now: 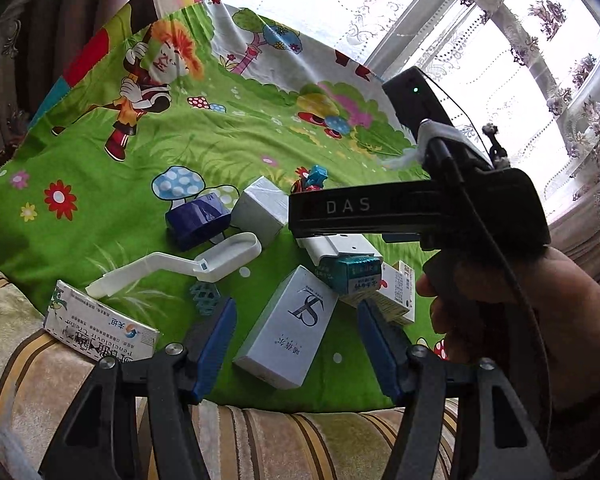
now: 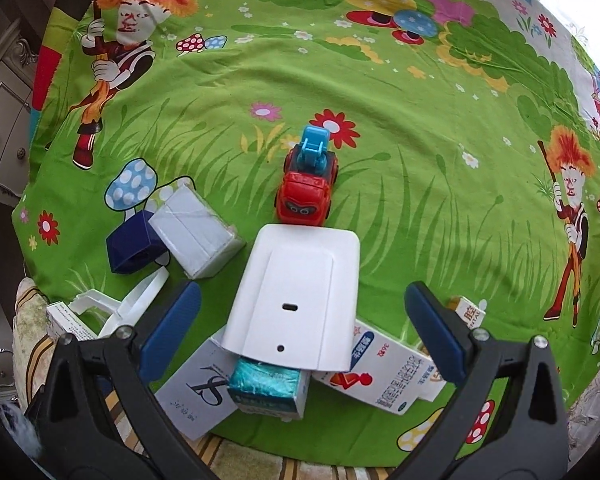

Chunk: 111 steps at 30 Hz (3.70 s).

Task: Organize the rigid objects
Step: 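Grasp the white plastic holder with the right tool while the left grasps the teal box, then carry the holder and teal box into the storage box and open both tools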

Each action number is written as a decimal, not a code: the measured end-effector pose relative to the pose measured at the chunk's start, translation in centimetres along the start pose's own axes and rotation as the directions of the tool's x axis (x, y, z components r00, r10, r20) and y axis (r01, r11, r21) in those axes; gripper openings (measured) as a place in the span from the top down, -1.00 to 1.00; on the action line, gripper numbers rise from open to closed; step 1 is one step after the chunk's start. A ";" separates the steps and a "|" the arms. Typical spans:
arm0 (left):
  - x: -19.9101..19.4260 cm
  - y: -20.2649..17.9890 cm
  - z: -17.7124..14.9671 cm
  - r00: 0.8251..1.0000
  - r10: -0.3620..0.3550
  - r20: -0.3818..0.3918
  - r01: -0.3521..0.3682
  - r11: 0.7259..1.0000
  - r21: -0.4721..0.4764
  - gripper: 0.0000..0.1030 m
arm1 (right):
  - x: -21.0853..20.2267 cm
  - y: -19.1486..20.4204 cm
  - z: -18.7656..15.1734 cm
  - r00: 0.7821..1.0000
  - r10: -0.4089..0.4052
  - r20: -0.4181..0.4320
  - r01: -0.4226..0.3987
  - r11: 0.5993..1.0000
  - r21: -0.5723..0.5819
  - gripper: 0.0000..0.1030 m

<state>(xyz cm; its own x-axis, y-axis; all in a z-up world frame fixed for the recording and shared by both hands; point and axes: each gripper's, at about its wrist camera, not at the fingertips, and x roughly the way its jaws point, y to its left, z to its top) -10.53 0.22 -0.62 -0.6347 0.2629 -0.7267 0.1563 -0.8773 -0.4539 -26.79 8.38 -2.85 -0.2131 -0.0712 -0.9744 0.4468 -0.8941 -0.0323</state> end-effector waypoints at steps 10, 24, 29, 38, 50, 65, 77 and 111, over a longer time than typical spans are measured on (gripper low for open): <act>0.4 0.2 0.2 1.000 0.001 -0.010 -0.001 1.000 -0.005 -0.23 | 1.9 -0.4 0.3 0.999 0.030 -0.043 -0.029 1.000 0.007 -0.36; 1.0 -1.0 0.1 0.999 0.026 -0.032 -0.024 0.998 0.052 -0.23 | -1.6 -2.5 -0.4 0.988 0.105 0.117 -0.112 0.992 0.055 -0.31; 1.8 -2.7 0.3 0.997 0.040 -0.066 -0.030 0.989 0.144 -0.23 | -4.8 -3.9 -1.8 0.966 0.094 0.242 -0.119 0.989 0.093 -0.31; 3.8 -5.9 0.8 0.990 0.120 -0.074 -0.094 0.953 0.288 -0.23 | -9.6 -9.3 -8.5 0.908 -0.032 0.418 -0.070 0.971 0.227 -0.31; 7.5 -8.7 1.2 0.959 0.270 -0.082 -0.208 0.873 0.441 0.11 | -12.4 -13.4 -18.6 0.857 -0.168 0.487 -0.009 0.940 0.341 -0.31; 3.8 -8.3 0.5 0.970 0.243 -0.010 -0.220 0.897 0.383 0.33 | -12.4 -14.5 -25.8 0.860 -0.209 0.465 0.000 0.912 0.410 -0.31; -2.5 -12.2 -3.8 1.000 -0.022 -0.002 0.021 0.924 0.381 0.33 | -14.6 -17.2 -33.0 0.857 -0.282 0.432 0.029 0.862 0.506 -0.31; -3.7 -24.0 -14.8 0.890 -0.309 -0.334 0.448 0.729 0.518 0.21 | -18.2 -26.5 -44.7 0.812 -0.487 0.323 0.087 0.647 0.758 -0.64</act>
<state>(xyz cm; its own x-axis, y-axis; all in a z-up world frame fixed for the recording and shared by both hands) -0.76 26.25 5.32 -0.3604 0.6397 -0.6789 -0.5624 -0.7296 -0.3890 4.05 53.15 5.77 -0.6711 0.2347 -0.7033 -0.3877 -0.9196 0.0630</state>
